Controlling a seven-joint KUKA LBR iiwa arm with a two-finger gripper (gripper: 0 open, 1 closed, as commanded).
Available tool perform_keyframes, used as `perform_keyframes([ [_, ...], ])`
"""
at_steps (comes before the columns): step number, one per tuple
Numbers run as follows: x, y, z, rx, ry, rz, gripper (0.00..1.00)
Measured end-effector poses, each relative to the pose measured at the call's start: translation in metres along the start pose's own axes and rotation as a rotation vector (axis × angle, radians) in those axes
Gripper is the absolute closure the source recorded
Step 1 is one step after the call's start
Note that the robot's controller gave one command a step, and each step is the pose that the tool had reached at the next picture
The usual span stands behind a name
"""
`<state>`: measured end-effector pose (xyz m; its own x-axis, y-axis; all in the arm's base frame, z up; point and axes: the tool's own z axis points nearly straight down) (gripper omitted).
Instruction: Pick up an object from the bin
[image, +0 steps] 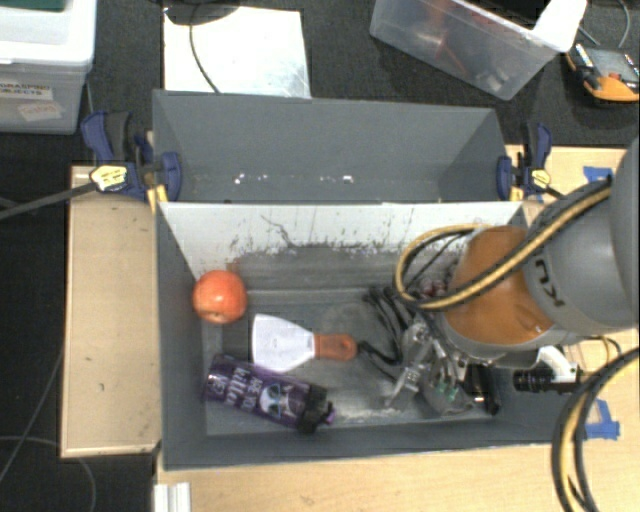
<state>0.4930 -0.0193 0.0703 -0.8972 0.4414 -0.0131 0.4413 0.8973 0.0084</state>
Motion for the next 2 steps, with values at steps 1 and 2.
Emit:
perform_keyframes([
  [1,-0.0146,0.0052,-0.0062,0.006,0.014,-0.18,1.0],
  [2,-0.0146,0.0052,-0.0062,0.006,0.014,-0.18,1.0],
])
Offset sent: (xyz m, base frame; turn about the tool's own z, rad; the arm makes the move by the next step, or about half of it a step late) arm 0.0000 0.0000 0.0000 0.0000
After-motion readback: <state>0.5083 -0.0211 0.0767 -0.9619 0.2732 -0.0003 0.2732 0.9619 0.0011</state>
